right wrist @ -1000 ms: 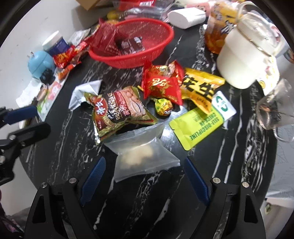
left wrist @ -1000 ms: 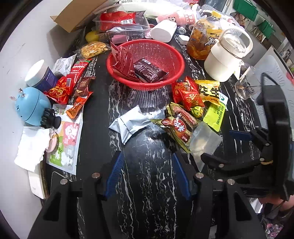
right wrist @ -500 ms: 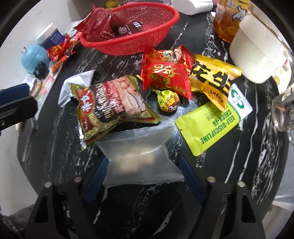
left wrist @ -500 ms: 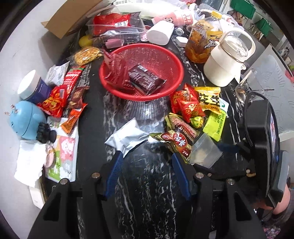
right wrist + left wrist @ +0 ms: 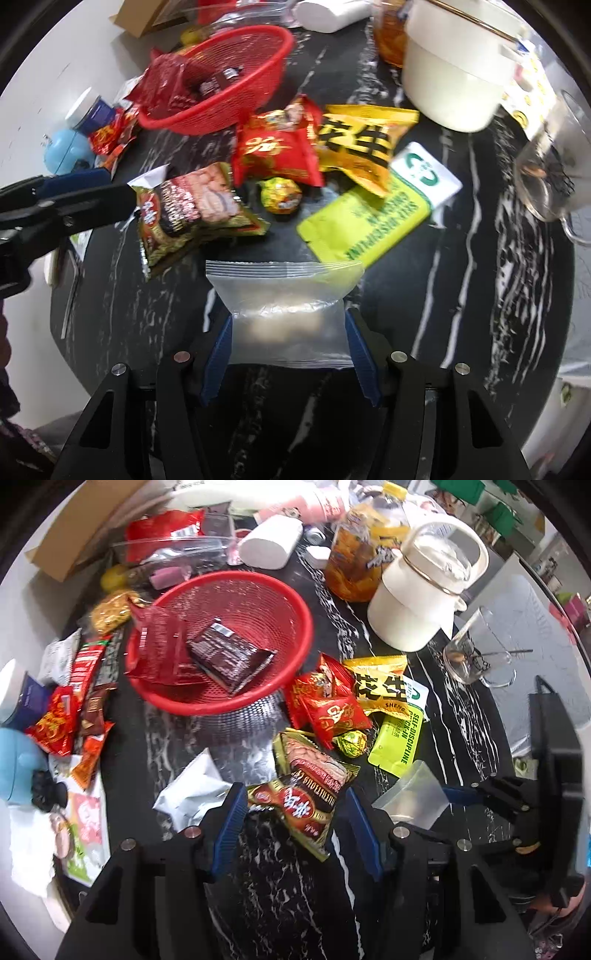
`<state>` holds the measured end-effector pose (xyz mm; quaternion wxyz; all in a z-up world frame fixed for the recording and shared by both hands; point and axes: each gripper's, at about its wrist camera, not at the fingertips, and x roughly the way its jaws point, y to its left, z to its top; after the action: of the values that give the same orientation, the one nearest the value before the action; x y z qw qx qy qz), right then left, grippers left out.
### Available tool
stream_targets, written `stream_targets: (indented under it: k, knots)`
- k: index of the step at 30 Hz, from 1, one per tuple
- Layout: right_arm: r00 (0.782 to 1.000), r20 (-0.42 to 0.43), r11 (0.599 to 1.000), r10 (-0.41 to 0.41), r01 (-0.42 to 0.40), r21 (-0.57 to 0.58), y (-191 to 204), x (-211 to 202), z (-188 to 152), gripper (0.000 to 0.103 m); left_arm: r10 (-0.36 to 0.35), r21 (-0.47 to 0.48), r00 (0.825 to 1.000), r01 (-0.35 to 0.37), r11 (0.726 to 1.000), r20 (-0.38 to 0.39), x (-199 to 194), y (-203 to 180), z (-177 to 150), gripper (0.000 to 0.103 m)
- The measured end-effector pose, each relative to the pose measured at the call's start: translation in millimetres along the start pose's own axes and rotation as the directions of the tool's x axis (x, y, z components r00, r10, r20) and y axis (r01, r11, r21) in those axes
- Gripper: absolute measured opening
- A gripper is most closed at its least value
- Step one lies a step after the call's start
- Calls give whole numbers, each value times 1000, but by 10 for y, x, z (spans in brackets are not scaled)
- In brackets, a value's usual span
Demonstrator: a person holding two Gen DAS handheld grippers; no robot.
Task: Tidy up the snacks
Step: 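Grasp the clear zip bag with the right gripper, then grasp the peanut snack bag with the left gripper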
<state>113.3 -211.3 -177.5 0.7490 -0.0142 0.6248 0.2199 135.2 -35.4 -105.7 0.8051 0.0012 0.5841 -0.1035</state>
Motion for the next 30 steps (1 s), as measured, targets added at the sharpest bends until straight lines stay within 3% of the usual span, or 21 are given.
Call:
stream_targets:
  k: [6, 17, 25, 30]
  knots:
    - [1000, -4, 1000, -16, 16, 21, -102, -54, -22, 59, -25, 50, 999, 27, 998, -42, 196, -64, 59, 55]
    - [1000, -19, 999, -19, 20, 34, -192, -45, -47, 59, 16, 114, 997, -7, 993, -77, 424, -68, 69, 55]
    - [999, -27, 999, -20, 21, 38, -127, 22, -23, 59, -61, 10, 978, 64, 998, -201, 779, -12, 0, 55]
    - [999, -32, 999, -30, 31, 39, -148, 30, -38, 59, -42, 2, 986, 43, 999, -162, 744, -18, -83, 50]
